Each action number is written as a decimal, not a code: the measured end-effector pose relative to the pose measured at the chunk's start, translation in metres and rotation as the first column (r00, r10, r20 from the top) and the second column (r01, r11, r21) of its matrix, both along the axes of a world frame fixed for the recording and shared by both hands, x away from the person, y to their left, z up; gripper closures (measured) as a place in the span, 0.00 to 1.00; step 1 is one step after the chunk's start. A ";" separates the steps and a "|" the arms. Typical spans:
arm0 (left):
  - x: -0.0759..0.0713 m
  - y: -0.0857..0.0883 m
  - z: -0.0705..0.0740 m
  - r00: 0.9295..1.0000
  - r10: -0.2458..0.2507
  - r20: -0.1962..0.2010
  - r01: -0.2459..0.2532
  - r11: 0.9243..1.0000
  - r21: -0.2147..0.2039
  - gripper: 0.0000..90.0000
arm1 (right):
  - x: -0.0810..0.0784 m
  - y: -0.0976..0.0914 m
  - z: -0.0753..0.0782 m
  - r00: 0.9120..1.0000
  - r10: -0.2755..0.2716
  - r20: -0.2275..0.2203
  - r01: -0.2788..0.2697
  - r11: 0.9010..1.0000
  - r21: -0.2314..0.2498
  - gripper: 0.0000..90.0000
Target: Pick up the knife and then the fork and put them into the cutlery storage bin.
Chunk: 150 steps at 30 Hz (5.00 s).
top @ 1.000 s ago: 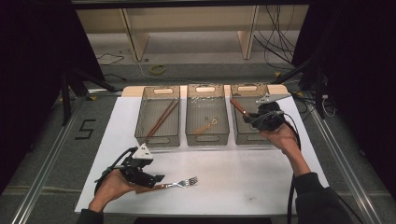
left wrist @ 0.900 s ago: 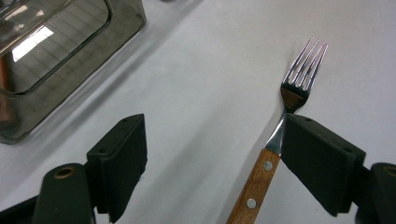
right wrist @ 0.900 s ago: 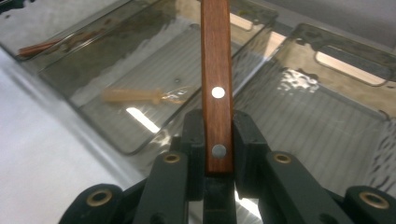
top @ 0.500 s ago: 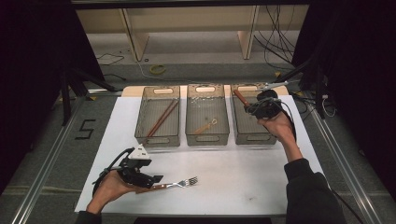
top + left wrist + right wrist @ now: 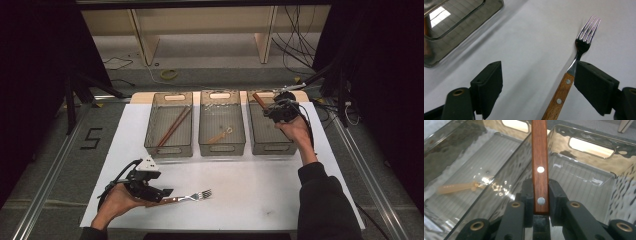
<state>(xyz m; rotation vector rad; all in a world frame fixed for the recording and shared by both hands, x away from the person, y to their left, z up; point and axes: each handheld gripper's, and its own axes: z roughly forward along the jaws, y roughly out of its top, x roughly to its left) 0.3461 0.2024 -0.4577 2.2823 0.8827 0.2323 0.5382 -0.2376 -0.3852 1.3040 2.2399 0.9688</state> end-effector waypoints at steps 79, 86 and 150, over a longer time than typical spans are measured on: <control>-0.006 -0.008 -0.001 0.986 -0.087 -0.142 0.115 0.973 0.202 0.30 | -0.140 0.035 -0.022 0.948 0.317 0.041 -0.319 0.945 0.070 0.35; -0.008 -0.007 -0.004 0.978 -0.090 -0.186 0.138 0.955 0.261 0.38 | -0.145 0.037 -0.023 0.943 0.329 0.039 -0.331 0.941 0.070 0.35; -0.018 -0.037 -0.002 0.949 -0.254 -0.187 0.308 0.874 0.375 0.83 | -0.167 0.050 -0.032 0.910 0.413 0.014 -0.413 0.905 0.100 0.33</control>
